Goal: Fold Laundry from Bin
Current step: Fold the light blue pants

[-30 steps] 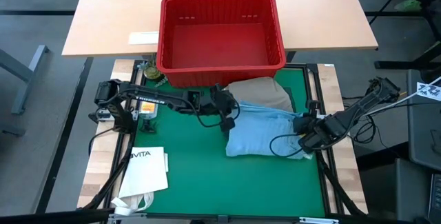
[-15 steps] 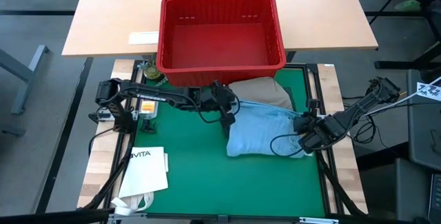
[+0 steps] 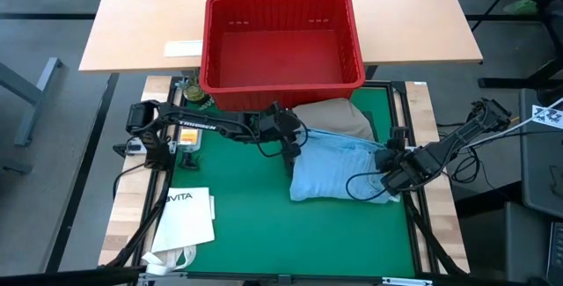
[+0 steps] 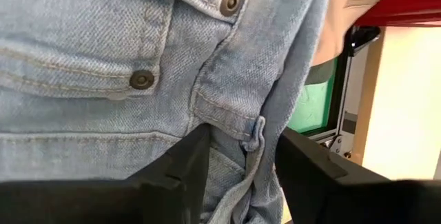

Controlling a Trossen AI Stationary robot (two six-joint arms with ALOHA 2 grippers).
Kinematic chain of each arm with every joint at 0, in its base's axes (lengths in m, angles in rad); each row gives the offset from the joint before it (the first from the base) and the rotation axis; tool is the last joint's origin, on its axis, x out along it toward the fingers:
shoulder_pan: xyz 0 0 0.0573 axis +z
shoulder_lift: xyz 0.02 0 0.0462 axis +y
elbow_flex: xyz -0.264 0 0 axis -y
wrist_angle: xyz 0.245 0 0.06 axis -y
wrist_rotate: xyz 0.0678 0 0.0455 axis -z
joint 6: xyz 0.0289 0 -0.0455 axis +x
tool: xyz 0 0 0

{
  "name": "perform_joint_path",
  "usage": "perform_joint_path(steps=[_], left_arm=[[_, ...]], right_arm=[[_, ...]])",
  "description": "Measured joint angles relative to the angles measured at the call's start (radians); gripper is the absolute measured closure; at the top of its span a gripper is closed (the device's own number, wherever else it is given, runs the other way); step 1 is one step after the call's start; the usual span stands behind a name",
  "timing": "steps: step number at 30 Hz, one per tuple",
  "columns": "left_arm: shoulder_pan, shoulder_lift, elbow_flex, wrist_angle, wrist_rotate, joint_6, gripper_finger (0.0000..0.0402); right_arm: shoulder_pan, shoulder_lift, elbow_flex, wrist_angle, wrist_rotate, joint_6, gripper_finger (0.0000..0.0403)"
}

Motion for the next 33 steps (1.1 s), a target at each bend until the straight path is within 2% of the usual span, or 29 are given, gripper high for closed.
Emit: perform_joint_path(steps=[3,10,17,26,29,33], left_arm=[[0.006,-0.023,0.000,0.002,-0.010,0.001,0.0278],[0.011,-0.037,0.000,0.003,-0.020,0.001,0.0278],[0.010,-0.053,0.000,0.000,-0.020,0.001,0.0278],[0.010,-0.147,0.048,0.011,-0.013,0.076,0.0278],[0.010,-0.159,0.048,0.024,0.081,0.076,0.0278],[0.001,-0.137,0.048,0.071,0.294,0.077,0.0278]], right_arm=[[0.000,0.000,0.002,0.003,-0.024,-0.025,0.0242],[0.000,0.000,0.027,0.006,-0.027,-0.060,0.0261],[0.000,0.000,0.084,0.007,0.021,-0.134,0.0276],[0.000,0.000,0.201,0.008,0.043,-0.285,0.0279],[0.000,0.000,0.237,0.016,0.051,-0.284,0.0279],[0.000,0.000,0.244,0.130,0.088,-0.284,0.0279]])
